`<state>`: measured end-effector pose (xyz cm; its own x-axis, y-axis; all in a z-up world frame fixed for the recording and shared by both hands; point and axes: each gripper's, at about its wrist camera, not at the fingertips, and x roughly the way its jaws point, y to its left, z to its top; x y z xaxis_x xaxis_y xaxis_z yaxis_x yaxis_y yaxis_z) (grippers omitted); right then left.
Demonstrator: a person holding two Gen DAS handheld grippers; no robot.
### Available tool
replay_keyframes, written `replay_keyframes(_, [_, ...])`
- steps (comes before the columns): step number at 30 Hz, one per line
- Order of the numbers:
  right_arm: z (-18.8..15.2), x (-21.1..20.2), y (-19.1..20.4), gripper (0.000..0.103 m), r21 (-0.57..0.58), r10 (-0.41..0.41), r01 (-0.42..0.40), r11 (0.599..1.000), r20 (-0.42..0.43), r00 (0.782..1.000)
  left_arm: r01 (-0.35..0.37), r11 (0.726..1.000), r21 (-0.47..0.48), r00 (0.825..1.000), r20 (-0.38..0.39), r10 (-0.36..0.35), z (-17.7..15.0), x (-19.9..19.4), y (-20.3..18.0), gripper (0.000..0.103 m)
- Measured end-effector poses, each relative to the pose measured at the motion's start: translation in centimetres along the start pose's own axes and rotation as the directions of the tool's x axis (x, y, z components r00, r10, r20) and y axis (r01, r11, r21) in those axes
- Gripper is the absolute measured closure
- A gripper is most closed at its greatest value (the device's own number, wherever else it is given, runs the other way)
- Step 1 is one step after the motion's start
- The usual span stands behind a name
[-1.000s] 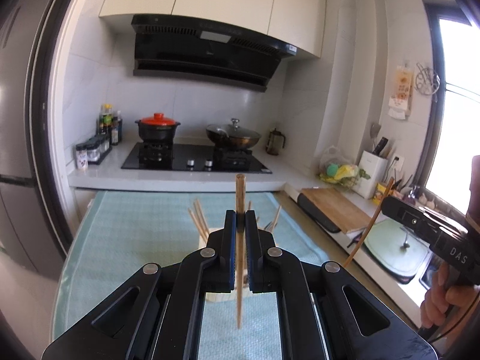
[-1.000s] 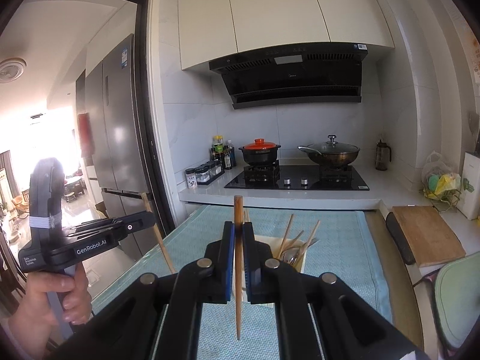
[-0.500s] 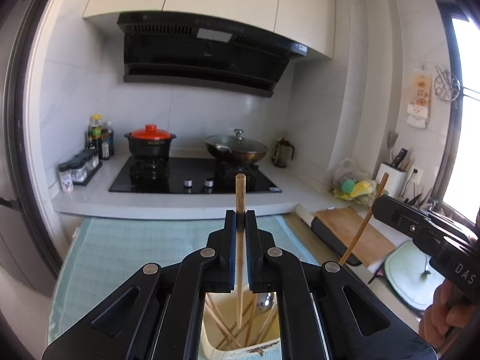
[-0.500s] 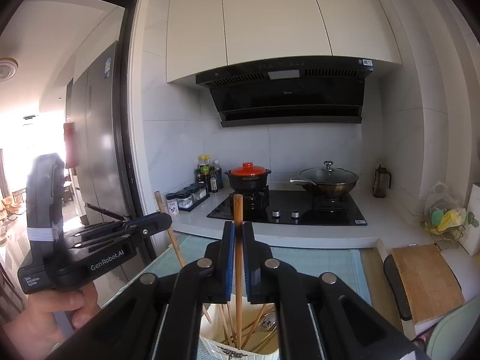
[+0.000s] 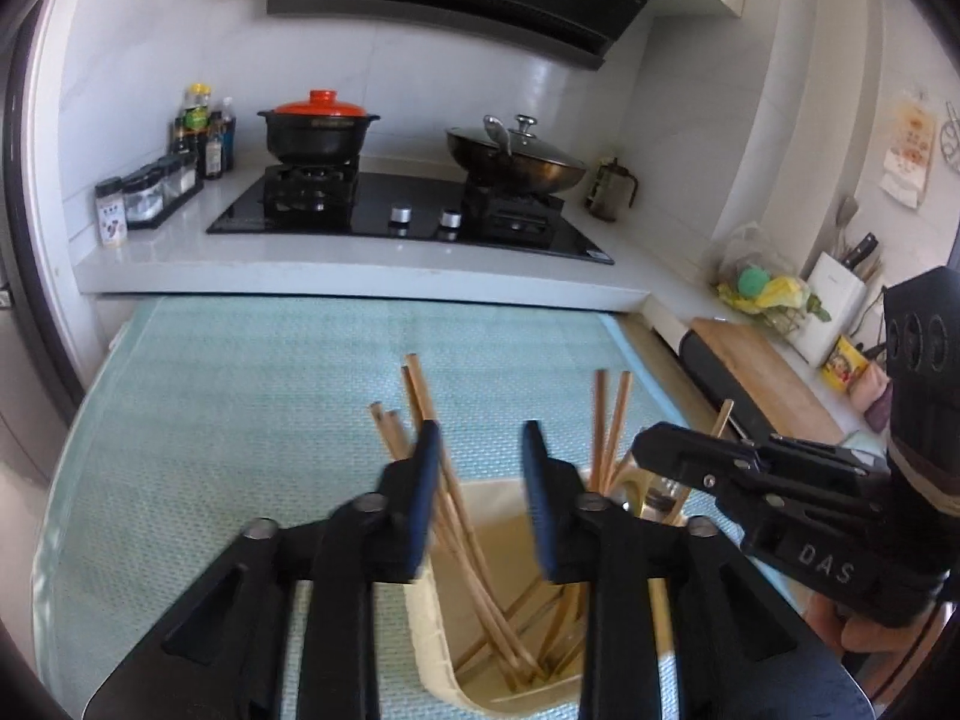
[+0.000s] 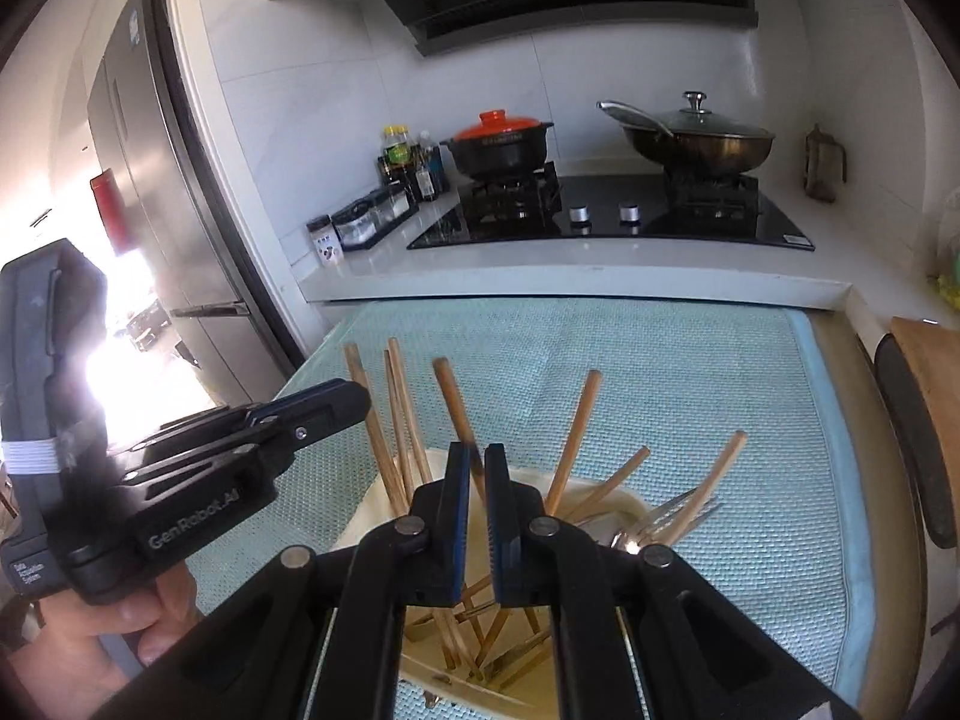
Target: Organize utensils
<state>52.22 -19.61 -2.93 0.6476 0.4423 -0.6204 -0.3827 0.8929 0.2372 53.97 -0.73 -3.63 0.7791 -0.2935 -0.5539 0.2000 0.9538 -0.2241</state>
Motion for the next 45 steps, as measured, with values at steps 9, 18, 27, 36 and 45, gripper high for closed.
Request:
replay_keyframes(9, [0.1,-8.3,1.2,0.031,-0.009,-0.144,0.149,0.989,0.198,0.969,-0.186,0.979,0.088,0.966,0.200,0.165,-0.4,-8.0,-2.3,0.001])
replay_keyframes(18, [-6.6,-18.0,5.9,0.013,-0.060,-0.240,0.274,0.960,0.327,0.914,-0.334,0.933,0.133,0.922,0.250,0.295,-6.4,-16.8,-7.4,0.000])
replay_keyframes(27, [-13.5,-23.0,9.2,0.012,-0.051,-0.232,0.255,0.966,0.278,0.932,-0.347,0.929,0.125,0.932,0.157,0.327,-11.6,-22.7,-8.9,0.000])
replay_keyframes(36, [-17.7,-25.5,11.7,0.012,-0.045,-0.229,0.248,0.968,0.249,0.941,-0.351,0.934,0.064,0.934,0.092,0.344,-14.4,-25.9,-8.2,0.000])
replay_keyframes(45, [-18.7,-26.8,14.6,0.012,-0.094,-0.220,0.245,0.965,0.222,0.950,-0.345,0.938,0.024,0.938,0.043,0.344,-15.8,-26.7,-7.9,0.000])
